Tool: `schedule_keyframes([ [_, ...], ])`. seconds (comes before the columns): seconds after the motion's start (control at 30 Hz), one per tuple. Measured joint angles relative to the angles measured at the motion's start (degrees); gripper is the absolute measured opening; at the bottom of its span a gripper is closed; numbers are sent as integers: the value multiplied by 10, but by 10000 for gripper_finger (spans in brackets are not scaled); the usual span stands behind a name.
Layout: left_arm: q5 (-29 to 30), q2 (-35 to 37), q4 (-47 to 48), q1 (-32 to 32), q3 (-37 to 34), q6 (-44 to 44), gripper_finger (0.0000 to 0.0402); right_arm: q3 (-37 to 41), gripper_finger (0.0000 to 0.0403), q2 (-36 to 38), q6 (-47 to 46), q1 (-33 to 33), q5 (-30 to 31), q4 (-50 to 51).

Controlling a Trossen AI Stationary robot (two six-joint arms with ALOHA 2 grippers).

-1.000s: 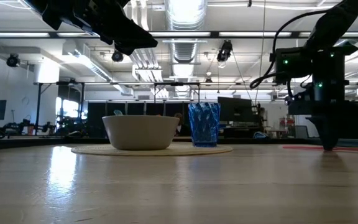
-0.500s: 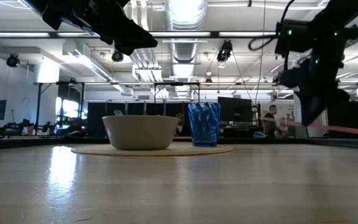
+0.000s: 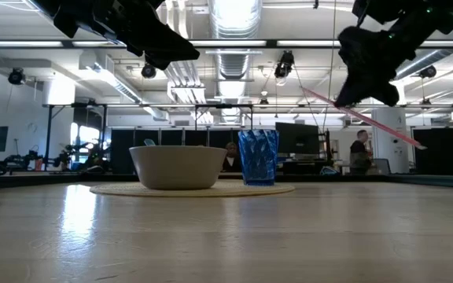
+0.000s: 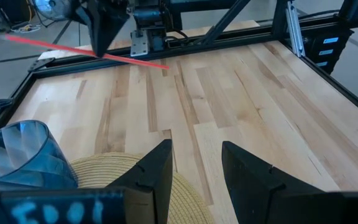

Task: Pick & Place Utensil
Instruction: Put the orange straw into the blue cup

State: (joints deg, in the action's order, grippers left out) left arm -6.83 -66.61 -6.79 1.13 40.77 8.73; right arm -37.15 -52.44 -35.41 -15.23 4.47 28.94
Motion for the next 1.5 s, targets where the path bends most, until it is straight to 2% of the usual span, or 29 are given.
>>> schedule_keyframes([
  [0.33,0,0,3,0,0,-2,133,1,8,-24,56,0,-7,-170],
  [0.73,0,0,4,0,0,-3,133,1,8,-48,113,0,-30,-437],
  [0.97,0,0,4,0,0,-4,133,1,8,-48,152,-2,-28,-527],
  [1.27,0,0,4,0,0,-4,133,1,8,-48,301,-3,86,-592],
  [1.5,0,0,4,0,0,-4,133,4,8,-76,405,-6,91,-665],
])
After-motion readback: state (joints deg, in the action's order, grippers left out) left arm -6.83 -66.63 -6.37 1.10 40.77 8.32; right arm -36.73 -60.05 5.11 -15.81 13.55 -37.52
